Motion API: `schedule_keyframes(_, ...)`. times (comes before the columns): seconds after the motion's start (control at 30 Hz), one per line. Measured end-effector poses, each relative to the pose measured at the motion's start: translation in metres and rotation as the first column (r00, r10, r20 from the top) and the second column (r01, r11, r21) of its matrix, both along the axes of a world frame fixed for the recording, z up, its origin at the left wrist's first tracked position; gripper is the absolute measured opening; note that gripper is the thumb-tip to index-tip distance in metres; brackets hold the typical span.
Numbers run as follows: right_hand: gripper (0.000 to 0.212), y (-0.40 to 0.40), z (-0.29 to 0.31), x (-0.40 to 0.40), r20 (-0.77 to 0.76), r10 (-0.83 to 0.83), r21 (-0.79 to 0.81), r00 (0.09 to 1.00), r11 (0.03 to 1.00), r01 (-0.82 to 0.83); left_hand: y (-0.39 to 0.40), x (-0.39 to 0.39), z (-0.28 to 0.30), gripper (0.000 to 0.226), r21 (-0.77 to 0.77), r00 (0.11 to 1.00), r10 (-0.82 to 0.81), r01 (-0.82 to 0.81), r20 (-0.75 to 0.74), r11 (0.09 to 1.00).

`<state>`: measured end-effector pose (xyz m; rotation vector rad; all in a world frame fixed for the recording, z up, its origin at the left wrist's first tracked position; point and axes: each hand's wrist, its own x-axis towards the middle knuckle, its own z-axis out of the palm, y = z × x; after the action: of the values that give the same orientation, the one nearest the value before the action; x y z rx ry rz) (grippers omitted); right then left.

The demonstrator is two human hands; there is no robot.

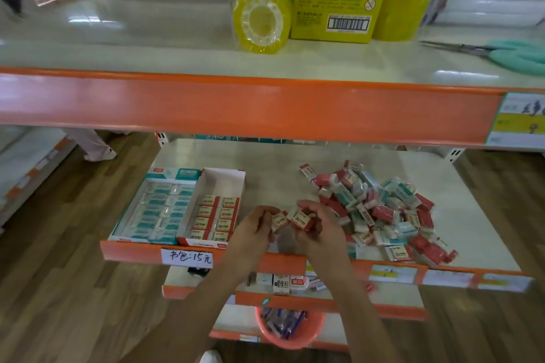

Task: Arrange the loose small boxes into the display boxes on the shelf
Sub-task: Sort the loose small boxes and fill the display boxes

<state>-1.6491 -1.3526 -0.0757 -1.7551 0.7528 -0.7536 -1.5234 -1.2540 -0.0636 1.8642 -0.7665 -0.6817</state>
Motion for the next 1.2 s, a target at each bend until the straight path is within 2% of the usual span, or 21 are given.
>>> schedule_keyframes(0.17, 0.047, 0.002, 0.001, 0.0, -0.048, -0.022, -0.071, 0.999, 0.997, 0.018, -0.001, 0.002, 0.002, 0.017, 0.044, 0.994, -0.087, 0.09, -0.072, 0.995)
schedule_keyframes(0.3, 0.035, 0.005, 0.001, -0.001, 0.002, -0.072, -0.013, 0.997, 0.997, 0.072, 0.001, 0.001, 0.002, 0.031, 0.132, 0.98, -0.178, 0.165, 0.091, 0.977)
schedule_keyframes(0.37, 0.038, 0.006, 0.001, -0.001, 0.003, -0.092, 0.015, 0.996, 0.996, 0.092, 0.0, -0.001, 0.0, 0.035, 0.118, 0.978, -0.13, 0.111, 0.166, 0.987)
schedule_keyframes(0.47, 0.039, 0.007, 0.001, 0.001, -0.057, -0.099, -0.033, 0.993, 0.995, 0.097, 0.0, -0.006, -0.001, 0.026, 0.096, 0.948, -0.069, 0.041, 0.31, 0.994)
schedule_keyframes(0.6, 0.03, 0.007, 0.003, 0.002, -0.125, -0.108, -0.071, 0.986, 0.993, 0.1, 0.01, -0.011, 0.0, 0.027, 0.027, 0.922, -0.107, 0.105, 0.371, 0.994)
schedule_keyframes(0.77, 0.027, 0.007, 0.01, 0.01, -0.089, -0.11, -0.073, 0.99, 0.992, 0.104, 0.025, 0.017, 0.023, 0.032, -0.034, 0.789, -0.081, 0.128, 0.609, 0.991)
schedule_keyframes(0.87, 0.025, 0.009, 0.018, 0.027, -0.138, -0.089, -0.219, 0.986, 0.974, 0.057, 0.036, 0.047, 0.033, 0.027, 0.022, 0.721, -0.073, 0.08, 0.689, 0.997)
schedule_keyframes(0.97, 0.024, 0.017, 0.022, 0.049, -0.207, -0.087, -0.334, 0.974, 0.943, 0.013, 0.048, 0.076, 0.034, 0.023, 0.092, 0.688, -0.086, 0.028, 0.72, 0.995)
schedule_keyframes(1.2, 0.031, 0.026, 0.03, 0.101, -0.328, 0.027, -0.277, 0.944, 0.953, -0.123, 0.056, 0.116, 0.027, 0.024, 0.175, 0.722, -0.089, -0.045, 0.687, 0.984)
